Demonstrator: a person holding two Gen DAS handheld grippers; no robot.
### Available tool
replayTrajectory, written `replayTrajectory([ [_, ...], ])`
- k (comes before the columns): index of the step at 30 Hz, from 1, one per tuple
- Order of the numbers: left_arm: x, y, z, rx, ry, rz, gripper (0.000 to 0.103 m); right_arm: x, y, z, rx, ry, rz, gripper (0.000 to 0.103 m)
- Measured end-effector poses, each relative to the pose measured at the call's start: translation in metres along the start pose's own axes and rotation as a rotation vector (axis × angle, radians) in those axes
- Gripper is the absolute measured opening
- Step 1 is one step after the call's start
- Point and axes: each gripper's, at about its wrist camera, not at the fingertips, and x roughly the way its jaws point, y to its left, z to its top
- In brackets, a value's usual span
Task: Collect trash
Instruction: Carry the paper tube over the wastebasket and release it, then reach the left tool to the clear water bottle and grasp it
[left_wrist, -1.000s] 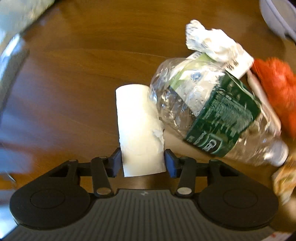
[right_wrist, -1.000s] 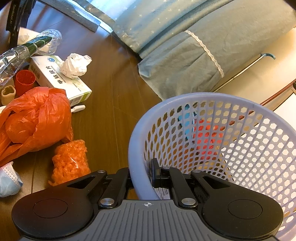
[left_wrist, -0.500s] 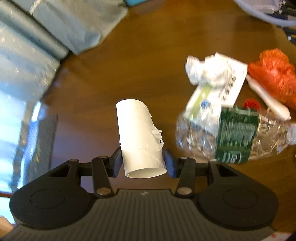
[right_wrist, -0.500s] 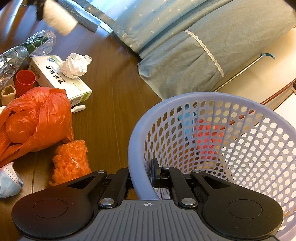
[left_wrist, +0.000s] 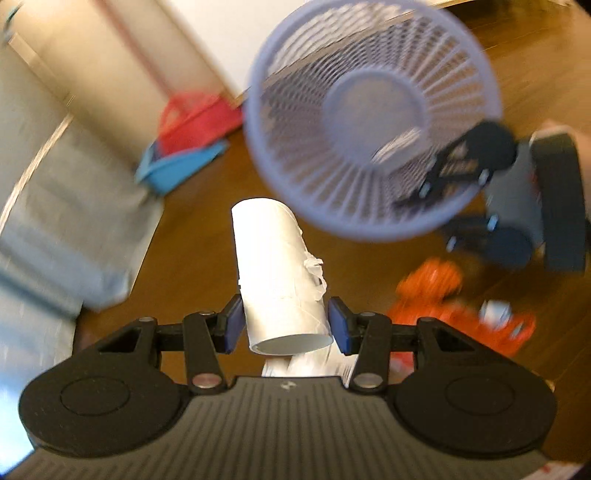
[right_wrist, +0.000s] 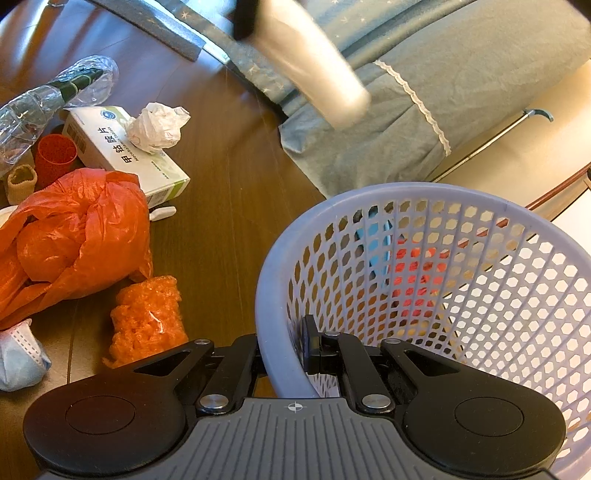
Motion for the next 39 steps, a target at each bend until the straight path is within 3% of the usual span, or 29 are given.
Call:
replayTrajectory([
  [6, 0.025, -0.022, 0.059, 0.103, -0.145, -0.051, 0.043, 0.000, 0.001, 0.001, 0.008, 0.000, -0.003, 0.002],
  [8, 0.031, -0.024, 0.072, 0.088, -0.178, -0.051, 0.057, 0.000, 0.001, 0.002, 0.009, 0.001, 0.000, 0.002],
  [9, 0.033, -0.024, 0.075, 0.073, -0.190, -0.046, 0.060, 0.000, 0.001, 0.002, 0.010, 0.000, -0.001, 0.002],
  [13, 0.029, -0.015, 0.070, 0.003, -0.191, -0.039, 0.060, -0.001, -0.001, 0.002, 0.020, -0.002, -0.004, 0.002],
  [19, 0.019, 0.009, 0.019, -0.067, -0.064, -0.002, 0.065, 0.000, -0.003, 0.003, 0.029, -0.004, -0.005, 0.002],
  [25, 0.011, 0.036, -0.065, -0.200, 0.100, 0.033, 0.068, 0.000, -0.004, 0.004, 0.024, -0.005, -0.004, 0.002],
  [28, 0.006, 0.047, -0.102, -0.336, 0.180, 0.034, 0.068, 0.000, -0.004, 0.004, 0.021, -0.003, -0.004, 0.002],
  [32, 0.003, 0.050, -0.140, -0.582, 0.258, -0.030, 0.069, -0.001, -0.002, 0.002, 0.011, 0.001, -0.003, 0.002],
  [33, 0.003, 0.046, -0.142, -0.585, 0.263, -0.044, 0.069, -0.002, -0.002, 0.002, 0.009, 0.001, -0.003, 0.002],
  [35, 0.000, 0.027, -0.140, -0.452, 0.245, -0.068, 0.069, -0.003, -0.001, 0.001, 0.005, 0.001, -0.003, 0.002],
  [39, -0.005, -0.021, -0.133, -0.015, 0.194, -0.100, 0.076, -0.002, 0.000, 0.001, 0.004, 0.003, -0.003, 0.002],
])
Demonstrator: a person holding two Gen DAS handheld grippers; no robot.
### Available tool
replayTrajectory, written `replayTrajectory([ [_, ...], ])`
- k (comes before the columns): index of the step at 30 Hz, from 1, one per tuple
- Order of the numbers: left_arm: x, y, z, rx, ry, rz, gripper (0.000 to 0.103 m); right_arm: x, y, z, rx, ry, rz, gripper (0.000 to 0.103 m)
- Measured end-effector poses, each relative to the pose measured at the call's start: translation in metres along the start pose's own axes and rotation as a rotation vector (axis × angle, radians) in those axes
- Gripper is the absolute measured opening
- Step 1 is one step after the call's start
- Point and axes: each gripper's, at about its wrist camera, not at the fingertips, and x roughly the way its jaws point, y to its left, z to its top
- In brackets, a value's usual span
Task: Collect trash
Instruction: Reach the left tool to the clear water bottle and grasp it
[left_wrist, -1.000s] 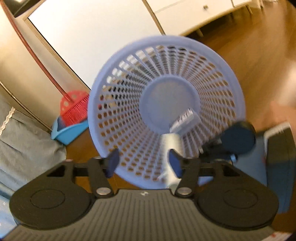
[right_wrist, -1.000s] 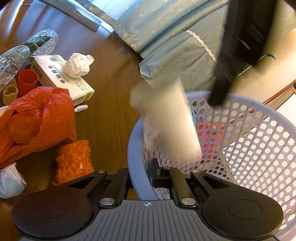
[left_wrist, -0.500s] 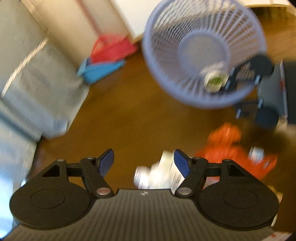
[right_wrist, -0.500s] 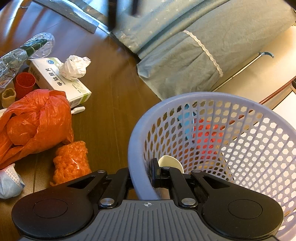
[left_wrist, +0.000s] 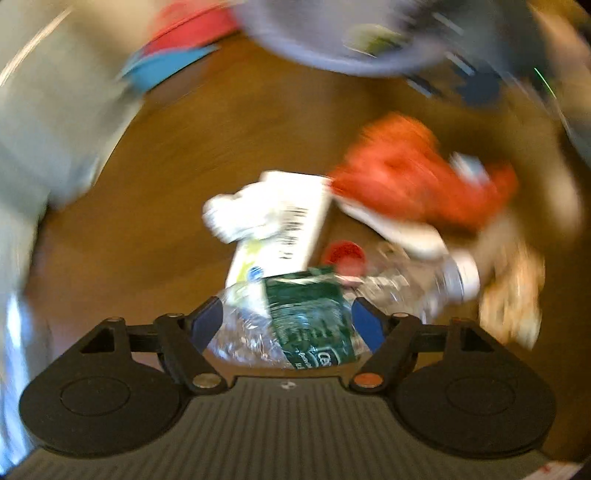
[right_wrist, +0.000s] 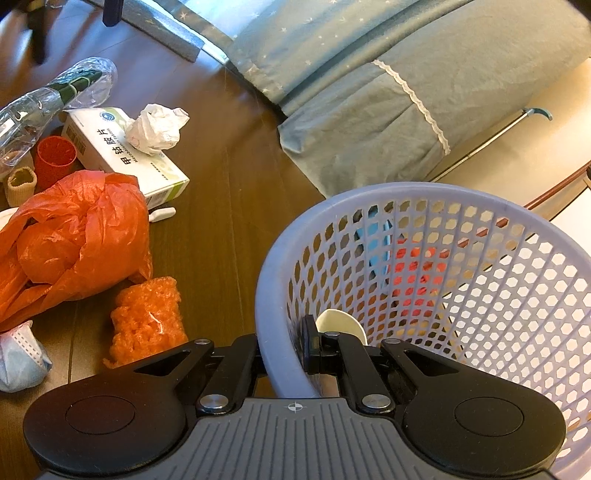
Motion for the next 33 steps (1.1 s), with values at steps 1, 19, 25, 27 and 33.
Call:
replayTrajectory([
  [1, 0.001, -0.010, 0.002, 0.089, -0.004, -0.016, 0.077, 0.000, 0.000, 0.000, 0.001, 0.000, 0.000, 0.002],
  [19, 0.039, -0.073, -0.013, 0.729, 0.033, -0.047, 0.081, 0.000, 0.002, 0.001, 0.000, 0.001, -0.001, 0.002],
  [25, 0.032, -0.067, -0.014, 0.745, 0.039, -0.037, 0.064, 0.000, 0.003, 0.001, 0.003, 0.002, -0.001, 0.002],
  [27, 0.034, -0.064, -0.013, 0.767, 0.041, -0.054, 0.066, 0.000, 0.003, 0.002, 0.002, 0.003, -0.001, 0.002],
  [33, 0.050, -0.057, -0.008, 0.866, 0.098, -0.134, 0.080, -0.001, 0.004, 0.001, -0.002, 0.004, 0.001, 0.002],
])
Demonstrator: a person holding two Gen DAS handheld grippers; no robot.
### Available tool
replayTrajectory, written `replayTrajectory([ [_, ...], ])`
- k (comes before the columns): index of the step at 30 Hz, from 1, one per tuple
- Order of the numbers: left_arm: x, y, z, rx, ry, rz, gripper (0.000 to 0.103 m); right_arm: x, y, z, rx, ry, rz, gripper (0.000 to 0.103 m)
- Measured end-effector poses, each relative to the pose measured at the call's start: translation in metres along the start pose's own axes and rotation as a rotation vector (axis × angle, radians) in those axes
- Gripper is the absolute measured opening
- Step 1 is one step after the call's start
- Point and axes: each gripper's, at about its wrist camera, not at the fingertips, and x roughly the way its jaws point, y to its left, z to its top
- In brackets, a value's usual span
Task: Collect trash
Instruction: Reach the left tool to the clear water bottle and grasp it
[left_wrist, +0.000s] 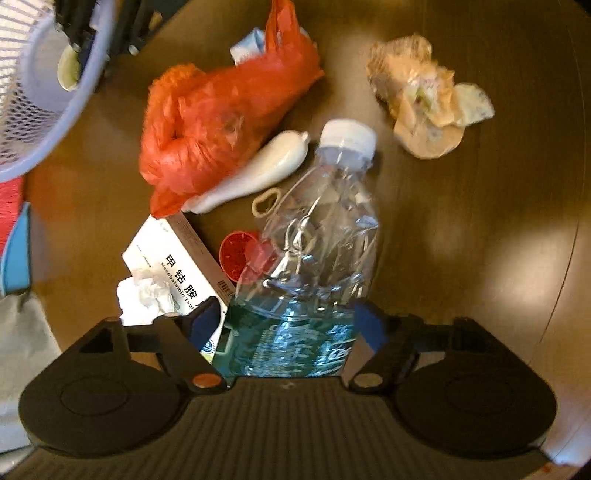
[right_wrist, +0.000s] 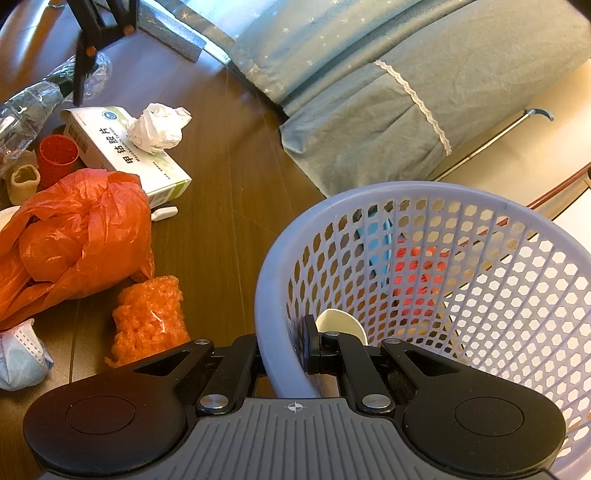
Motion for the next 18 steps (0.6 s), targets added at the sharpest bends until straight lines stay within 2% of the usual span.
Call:
replayTrajectory([
  [2, 0.004, 0.007, 0.001, -0.002, -0.001, -0.039, 0.080, 0.000, 0.000, 0.000, 0.000, -0.001, 0.000, 0.002],
  [5, 0.007, 0.011, 0.001, 0.014, 0.010, -0.059, 0.076, 0.000, 0.000, -0.001, -0.001, -0.001, 0.000, 0.002],
  [8, -0.001, 0.007, 0.000, 0.009, 0.007, -0.038, 0.068, 0.000, 0.000, -0.001, 0.002, 0.000, -0.001, 0.003],
  [13, -0.021, -0.011, -0.008, -0.016, 0.022, 0.065, 0.040, 0.001, -0.003, -0.001, 0.015, 0.000, -0.003, 0.002],
  [18, -0.034, -0.029, -0.007, -0.050, 0.006, 0.077, 0.037, 0.002, -0.004, 0.000, 0.015, 0.002, -0.001, 0.002],
])
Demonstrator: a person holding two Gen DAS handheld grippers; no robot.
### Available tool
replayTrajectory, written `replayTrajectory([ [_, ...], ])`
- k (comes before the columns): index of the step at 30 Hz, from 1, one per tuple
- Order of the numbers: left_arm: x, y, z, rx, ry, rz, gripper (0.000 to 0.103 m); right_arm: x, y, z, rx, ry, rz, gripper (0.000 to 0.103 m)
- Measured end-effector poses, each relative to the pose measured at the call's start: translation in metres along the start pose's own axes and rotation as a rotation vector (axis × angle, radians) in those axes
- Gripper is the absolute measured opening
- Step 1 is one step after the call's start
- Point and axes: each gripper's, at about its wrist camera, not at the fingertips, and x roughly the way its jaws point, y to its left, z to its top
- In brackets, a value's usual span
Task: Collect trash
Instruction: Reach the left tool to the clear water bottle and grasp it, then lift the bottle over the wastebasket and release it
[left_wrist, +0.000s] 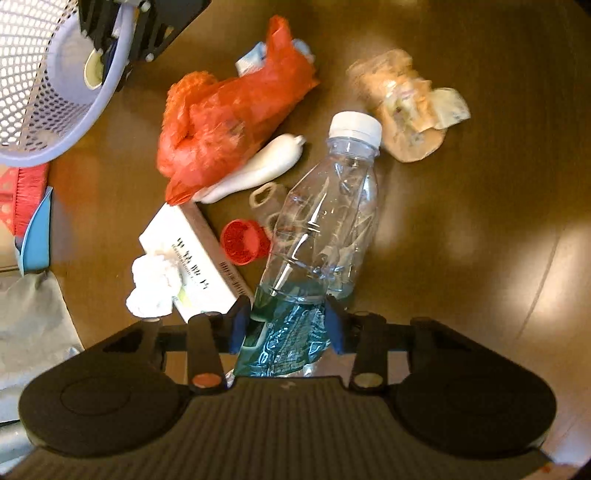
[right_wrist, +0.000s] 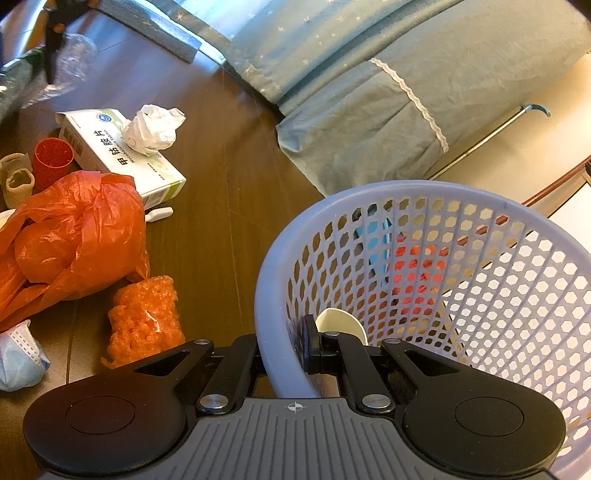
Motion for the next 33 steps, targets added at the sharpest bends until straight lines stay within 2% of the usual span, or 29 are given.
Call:
replayTrajectory([
  [6, -0.006, -0.012, 0.006, 0.033, -0.015, -0.010, 0.036, 0.001, 0.001, 0.000, -0.004, 0.004, 0.000, 0.003],
  [10, -0.011, -0.015, 0.008, 0.027, -0.030, -0.093, 0.037, 0.001, 0.001, -0.001, -0.005, 0.005, 0.000, 0.003],
  [16, -0.014, -0.026, 0.010, 0.041, -0.029, -0.072, 0.036, 0.001, 0.000, -0.001, -0.006, 0.004, 0.001, 0.003],
  [26, -0.045, 0.005, 0.003, -0.018, -0.067, 0.111, 0.029, 0.001, -0.001, -0.001, -0.001, 0.004, 0.000, 0.003],
  [33, -0.054, 0.028, 0.007, -0.036, -0.073, 0.174, 0.028, 0.001, -0.001, -0.001, 0.000, 0.004, 0.000, 0.002],
])
